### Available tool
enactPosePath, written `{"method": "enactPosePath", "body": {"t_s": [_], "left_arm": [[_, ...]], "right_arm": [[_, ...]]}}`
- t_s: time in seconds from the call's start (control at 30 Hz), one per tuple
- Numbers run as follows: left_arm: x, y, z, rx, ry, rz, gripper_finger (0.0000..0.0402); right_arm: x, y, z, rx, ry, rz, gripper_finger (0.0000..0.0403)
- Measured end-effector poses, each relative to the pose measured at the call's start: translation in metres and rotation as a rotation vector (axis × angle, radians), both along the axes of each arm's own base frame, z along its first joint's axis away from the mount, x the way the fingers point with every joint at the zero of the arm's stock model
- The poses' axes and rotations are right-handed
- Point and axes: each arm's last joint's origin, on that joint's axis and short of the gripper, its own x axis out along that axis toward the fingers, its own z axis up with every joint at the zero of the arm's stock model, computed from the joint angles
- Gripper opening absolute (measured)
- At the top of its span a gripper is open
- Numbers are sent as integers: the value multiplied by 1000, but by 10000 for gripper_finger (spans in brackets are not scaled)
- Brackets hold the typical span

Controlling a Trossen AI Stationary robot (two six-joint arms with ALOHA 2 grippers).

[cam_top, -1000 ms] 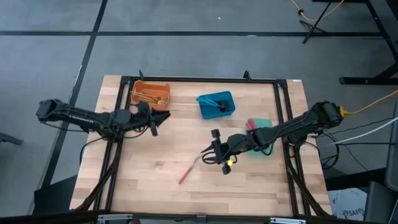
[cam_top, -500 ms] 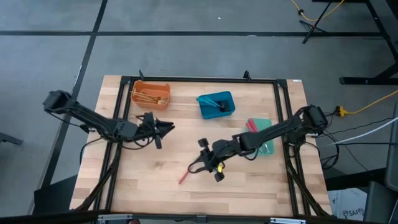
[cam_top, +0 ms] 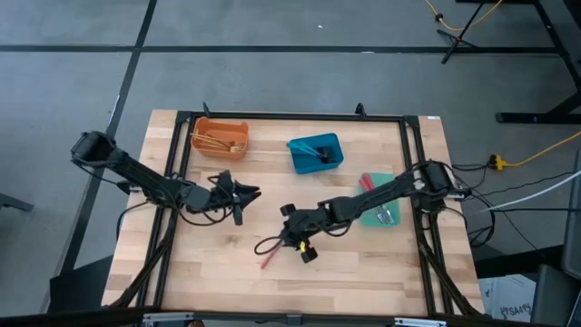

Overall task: Sort silverware by color (type)
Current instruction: Put the pink fork into the green bin

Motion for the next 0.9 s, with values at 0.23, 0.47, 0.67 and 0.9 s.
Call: {"method": "enactPosePath", "body": {"t_s": [0.23,0.47,0.67,0.9], "left_arm": [[1,0,-1,0,2,0,84],[1,0,-1,0,2,3,84],[1,0,-1,0,0,15,84],[1,0,-1,-2,0,16,84]], "right_arm": [[6,-10,-18,-10,43,-25,128],[6,-7,-28,3,66,-3,128],[9,-7,-34,8,66,2,128],[9,-7,-39,5,79,2,128]]}}
